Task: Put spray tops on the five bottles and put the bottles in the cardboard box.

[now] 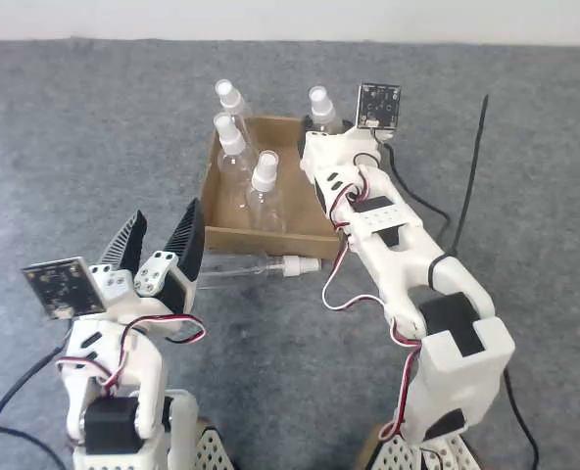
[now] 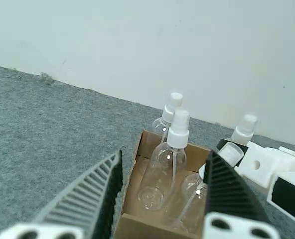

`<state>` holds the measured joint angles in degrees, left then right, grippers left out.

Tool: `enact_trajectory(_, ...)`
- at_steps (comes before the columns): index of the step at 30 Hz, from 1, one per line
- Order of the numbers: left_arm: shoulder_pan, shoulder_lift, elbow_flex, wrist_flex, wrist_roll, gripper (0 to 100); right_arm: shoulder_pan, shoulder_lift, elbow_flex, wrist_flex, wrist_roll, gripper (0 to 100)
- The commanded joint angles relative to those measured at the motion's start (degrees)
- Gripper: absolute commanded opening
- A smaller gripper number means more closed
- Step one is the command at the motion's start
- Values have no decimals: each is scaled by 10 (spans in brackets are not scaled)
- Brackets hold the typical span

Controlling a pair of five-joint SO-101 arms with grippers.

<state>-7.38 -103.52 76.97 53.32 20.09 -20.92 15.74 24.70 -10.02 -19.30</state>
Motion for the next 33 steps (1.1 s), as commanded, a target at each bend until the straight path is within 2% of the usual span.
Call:
enact_trajectory(1,-3,-11,-38,-17,5,246,11,-5,-30,-8,-3,310)
enact_trajectory(15,-3,-11,-38,-22,5,246,10,-13,-19,-8,0,292)
enact_trajectory(30,-3,-10,-35,-29,5,246,12,-110,58,-8,2,292)
enact_trajectory(33,-3,-10,-35,-29,5,246,12,-131,66,20,2,292)
